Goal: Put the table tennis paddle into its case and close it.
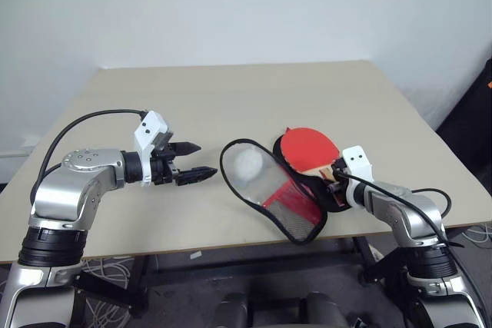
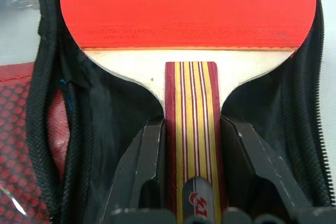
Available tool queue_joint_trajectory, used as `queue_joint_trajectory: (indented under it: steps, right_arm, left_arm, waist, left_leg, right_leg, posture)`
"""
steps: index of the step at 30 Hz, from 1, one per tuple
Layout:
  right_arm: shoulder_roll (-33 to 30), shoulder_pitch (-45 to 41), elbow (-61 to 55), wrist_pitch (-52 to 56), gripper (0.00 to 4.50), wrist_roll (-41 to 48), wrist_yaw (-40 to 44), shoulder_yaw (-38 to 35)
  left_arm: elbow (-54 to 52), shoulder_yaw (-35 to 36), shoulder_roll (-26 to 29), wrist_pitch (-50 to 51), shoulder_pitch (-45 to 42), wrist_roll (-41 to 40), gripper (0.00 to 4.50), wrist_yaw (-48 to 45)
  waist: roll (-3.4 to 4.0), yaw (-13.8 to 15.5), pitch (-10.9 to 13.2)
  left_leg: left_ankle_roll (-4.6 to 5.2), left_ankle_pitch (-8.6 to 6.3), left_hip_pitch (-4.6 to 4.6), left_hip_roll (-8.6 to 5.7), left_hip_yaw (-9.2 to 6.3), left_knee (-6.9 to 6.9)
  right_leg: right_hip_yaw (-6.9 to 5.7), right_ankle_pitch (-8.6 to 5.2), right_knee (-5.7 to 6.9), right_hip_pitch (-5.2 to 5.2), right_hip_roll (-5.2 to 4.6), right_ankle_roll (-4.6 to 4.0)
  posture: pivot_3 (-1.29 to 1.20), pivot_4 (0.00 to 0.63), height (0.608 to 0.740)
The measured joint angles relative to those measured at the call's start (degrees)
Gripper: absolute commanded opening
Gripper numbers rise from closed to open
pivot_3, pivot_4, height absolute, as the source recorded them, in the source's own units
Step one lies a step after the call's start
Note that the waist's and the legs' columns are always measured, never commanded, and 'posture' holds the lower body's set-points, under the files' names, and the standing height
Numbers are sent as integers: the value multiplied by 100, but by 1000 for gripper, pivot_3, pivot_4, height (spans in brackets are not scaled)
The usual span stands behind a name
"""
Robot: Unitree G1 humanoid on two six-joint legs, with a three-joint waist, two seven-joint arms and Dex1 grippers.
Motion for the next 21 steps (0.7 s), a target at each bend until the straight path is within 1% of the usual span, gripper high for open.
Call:
queue_joint_trajectory:
  steps: [1,3,4,5,7,9,11,15,18,20,21]
  right_arm:
    - [0,-18,2,0,3058,-2,2,0]
    - [-3,-57,8,7,3825,-4,15,3]
    - [-18,-89,6,32,4099,-2,43,5]
    - [-59,-132,-8,64,4477,10,102,11]
    - [-282,-205,-147,116,4477,123,358,16]
    - [-533,-250,-403,175,4477,382,711,-131]
    - [-853,-357,-606,183,4477,756,1163,-470]
    - [-1597,-571,-666,34,4477,1210,1869,-1063]
    - [-1930,-721,-558,-182,4500,1352,2183,-1336]
    - [-2060,-895,-376,-321,4500,1352,2261,-1366]
    - [-2086,-963,-278,-379,4500,1351,2269,-1375]
  left_arm:
    - [0,0,0,0,0,0,4500,1]
    - [0,0,0,1,0,0,4500,2]
    - [0,0,0,3,0,-1,4500,2]
    - [-1,0,0,8,0,-3,4500,1]
    - [-1,1,4,24,1,-11,4500,-9]
    - [-1,6,72,37,15,-21,4500,-68]
    - [5,60,254,37,50,-35,4500,-179]
    - [164,294,598,-10,189,-52,4500,-423]
    - [556,382,651,-158,291,1,3893,-452]
    - [714,382,580,-290,363,60,3289,-441]
    - [733,381,487,-328,400,78,2884,-417]
  waist:
    - [0,0,0]
    - [0,0,0]
    - [0,0,0]
    - [0,0,0]
    - [1,5,0]
    - [0,1,0]
    - [0,1,1]
    - [0,2,1]
    - [0,3,1]
    - [-1,3,1]
    - [-1,6,1]
  left_leg:
    - [0,0,0,0,0,0]
    - [0,0,0,0,0,1]
    - [0,0,0,0,0,1]
    - [0,0,0,0,0,1]
    - [0,0,-1,-1,0,1]
    - [0,0,-1,0,-1,1]
    - [1,0,-1,1,0,1]
    - [2,-1,1,3,6,-1]
    - [2,-1,3,6,11,1]
    - [2,-2,2,6,18,0]
    - [2,-2,2,6,18,0]
  right_leg:
    - [0,0,0,0,0,0]
    - [0,0,0,0,0,0]
    - [0,0,0,0,0,0]
    - [0,0,0,0,0,0]
    - [0,0,0,0,-1,0]
    - [-1,0,-1,1,-1,1]
    - [-1,-1,-1,0,0,1]
    - [-1,-3,-3,0,-2,3]
    - [-1,-4,-3,3,-3,3]
    - [-1,-4,-4,1,-6,3]
    - [-1,-4,-4,2,-7,3]
  posture:
    - [0,0,698]
    - [0,0,698]
    - [0,0,698]
    - [0,0,698]
    - [0,0,698]
    - [0,0,698]
    - [0,0,698]
    - [0,0,698]
    - [0,0,698]
    - [0,0,698]
    - [0,0,698]
